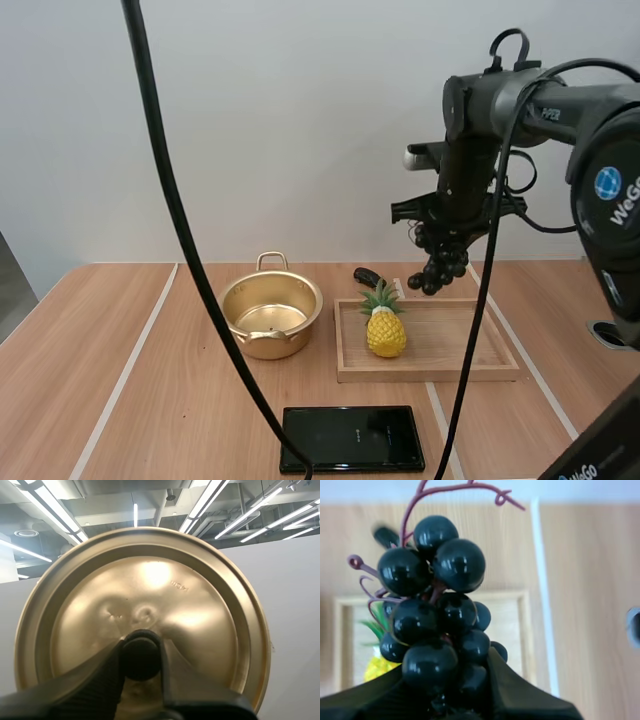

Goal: Open the pot, put the grape inside, and close it

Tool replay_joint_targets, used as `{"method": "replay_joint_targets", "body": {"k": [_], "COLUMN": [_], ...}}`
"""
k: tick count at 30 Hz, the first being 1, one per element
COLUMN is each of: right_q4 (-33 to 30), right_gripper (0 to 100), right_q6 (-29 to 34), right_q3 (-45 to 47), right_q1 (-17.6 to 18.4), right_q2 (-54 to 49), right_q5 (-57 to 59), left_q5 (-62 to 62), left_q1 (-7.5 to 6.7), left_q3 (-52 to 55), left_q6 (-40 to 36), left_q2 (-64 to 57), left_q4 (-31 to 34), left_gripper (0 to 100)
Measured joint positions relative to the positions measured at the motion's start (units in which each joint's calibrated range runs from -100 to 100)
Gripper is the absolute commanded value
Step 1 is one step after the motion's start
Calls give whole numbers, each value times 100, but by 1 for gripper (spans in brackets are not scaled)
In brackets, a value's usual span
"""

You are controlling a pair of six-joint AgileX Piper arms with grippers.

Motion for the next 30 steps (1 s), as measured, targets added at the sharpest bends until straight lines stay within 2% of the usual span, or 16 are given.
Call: {"method": "replay_joint_targets", "body": {"k": [11, 15, 19, 30], "right_q4": [-74, 128, 804, 3322], "right_gripper": [0, 0, 0, 0], "right_q6": [-35, -531, -1499, -3563], "right_q3": [-1421, -1716, -1799, -1808], "right_q1": [0, 0, 0, 0], "right_q2": [-556, -573, -573, -584], "right_q5": [19, 19, 34, 392], "left_q5": [0, 0, 0, 0], "left_q1": [0, 0, 0, 0], "left_q3": [0, 0, 0, 0], "left_q6": [0, 0, 0, 9], "left_q2": [0, 0, 0, 0], "left_q4": [0, 0, 0, 36], "left_gripper": [0, 0, 0, 0]}}
